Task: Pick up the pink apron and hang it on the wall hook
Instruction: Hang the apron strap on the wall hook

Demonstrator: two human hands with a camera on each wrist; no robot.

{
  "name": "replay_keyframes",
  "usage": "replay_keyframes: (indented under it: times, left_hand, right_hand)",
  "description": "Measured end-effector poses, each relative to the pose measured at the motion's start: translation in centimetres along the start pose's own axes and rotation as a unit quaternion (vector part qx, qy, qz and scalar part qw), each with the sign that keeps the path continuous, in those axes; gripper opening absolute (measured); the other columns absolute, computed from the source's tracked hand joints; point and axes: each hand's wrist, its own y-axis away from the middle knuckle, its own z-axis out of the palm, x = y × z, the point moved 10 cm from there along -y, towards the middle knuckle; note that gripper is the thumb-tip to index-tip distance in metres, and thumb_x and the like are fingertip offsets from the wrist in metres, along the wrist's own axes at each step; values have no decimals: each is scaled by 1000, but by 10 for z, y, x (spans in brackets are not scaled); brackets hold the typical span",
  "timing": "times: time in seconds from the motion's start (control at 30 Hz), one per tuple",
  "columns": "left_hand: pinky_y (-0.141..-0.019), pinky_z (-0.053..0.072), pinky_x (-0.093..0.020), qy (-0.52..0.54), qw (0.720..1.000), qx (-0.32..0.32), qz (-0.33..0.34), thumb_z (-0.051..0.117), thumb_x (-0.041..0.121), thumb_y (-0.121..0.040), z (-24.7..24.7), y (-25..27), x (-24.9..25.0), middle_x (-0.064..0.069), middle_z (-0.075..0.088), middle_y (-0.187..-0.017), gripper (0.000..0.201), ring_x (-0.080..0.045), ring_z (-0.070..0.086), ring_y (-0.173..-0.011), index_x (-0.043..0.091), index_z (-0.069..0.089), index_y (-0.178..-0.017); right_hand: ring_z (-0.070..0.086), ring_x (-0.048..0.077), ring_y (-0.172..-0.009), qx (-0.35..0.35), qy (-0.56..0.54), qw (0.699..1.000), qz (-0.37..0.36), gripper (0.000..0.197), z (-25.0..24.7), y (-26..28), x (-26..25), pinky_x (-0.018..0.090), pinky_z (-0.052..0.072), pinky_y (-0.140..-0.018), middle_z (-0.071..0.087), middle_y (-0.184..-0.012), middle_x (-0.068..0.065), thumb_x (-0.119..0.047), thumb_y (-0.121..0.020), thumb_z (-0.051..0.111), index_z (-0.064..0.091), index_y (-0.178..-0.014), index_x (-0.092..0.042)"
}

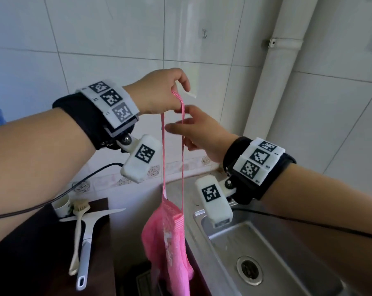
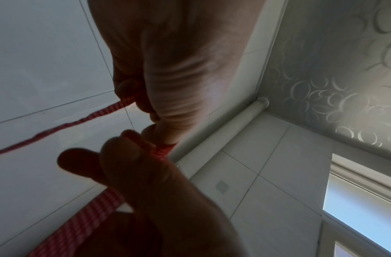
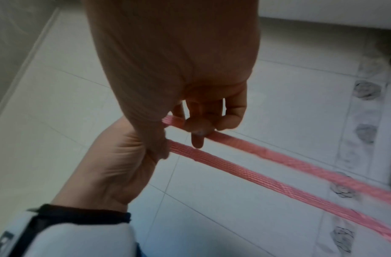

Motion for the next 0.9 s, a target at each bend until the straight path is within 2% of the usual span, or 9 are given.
replay_keyframes:
  times: [0.07, 0.13, 0.2, 0.27, 0.37, 0.5, 0.67, 0.77, 0.9]
  left_hand:
    - [-49, 37, -23, 2, 1000, -7, -7, 64, 6, -81, 3, -4, -6, 2, 56, -80, 35, -13, 49, -62, 23, 57, -110]
    - [-47, 38, -23, 25, 999, 2, -23, 65, 7, -82, 1, -9, -17, 2, 57, -90, 34, -15, 51, -68, 25, 59, -109]
    - [-49, 40, -24, 44, 998, 21, -40, 65, 10, -83, -4, -12, -30, 1, 59, -100, 28, -16, 53, -73, 25, 60, -106]
    - [-55, 47, -27, 70, 995, 26, -62, 61, 7, -85, -5, -15, -45, -4, 62, -103, 22, -17, 56, -76, 21, 61, -101]
    - [-60, 50, -29, 126, 985, 3, -115, 56, 7, -87, 1, -17, -73, -8, 66, -93, 13, -17, 62, -81, 19, 61, -90]
    - [-59, 47, -26, 164, 973, -14, -159, 55, 16, -89, 4, -23, -104, 1, 67, -77, 9, -12, 64, -72, 21, 63, -89]
    - [-55, 39, -23, 229, 956, 67, -169, 63, 28, -89, -24, -49, -122, 4, 56, -68, 5, -10, 51, -59, 24, 64, -90]
    - [-56, 36, -24, 227, 962, 60, -143, 71, 27, -82, -34, -70, -115, 6, 50, -69, 8, -9, 44, -59, 26, 64, -86]
    - [-57, 37, -24, 188, 973, 66, -117, 74, 36, -77, -50, -104, -104, 5, 47, -71, 16, -12, 43, -66, 25, 66, -85]
  right_hand:
    - [43, 11, -41, 27, -11, 1000, 5, 39, -7, -9, -9, 24, 36, -46, 61, -76, 8, -7, -86, 65, 52, -123, -8]
    - [49, 10, -39, 56, 8, 998, 11, 24, -14, -18, -18, 23, 44, -47, 57, -69, 6, -5, -89, 58, 60, -113, -4]
    - [52, 9, -38, 67, 22, 997, 10, 13, -17, -27, -29, 24, 50, -51, 51, -67, 3, -9, -92, 55, 61, -103, -7]
    - [46, 10, -40, 62, 8, 998, 0, 8, -17, -35, -39, 24, 49, -51, 46, -64, 2, -13, -94, 54, 60, -98, -11]
    - [40, 12, -46, 22, -23, 999, -10, 8, -12, -45, -47, 27, 53, -58, 41, -60, -1, -14, -96, 53, 60, -92, -13]
    - [36, 13, -45, -33, -108, 993, -34, 14, -10, -60, -56, 26, 49, -51, 37, -49, -5, -11, -97, 50, 59, -87, -12]
    - [41, 13, -47, 14, -91, 995, -42, 8, -34, -86, -53, 26, 51, -54, 37, -58, -2, -10, -95, 55, 60, -88, -11]
    - [51, 15, -56, 33, -90, 994, -42, 7, -53, -104, -49, 29, 55, -62, 45, -67, 0, -14, -92, 59, 66, -91, -11]
    - [58, 17, -66, 66, -76, 994, -51, 19, -83, -133, -54, 34, 60, -72, 51, -72, 0, -17, -91, 63, 70, -105, -5]
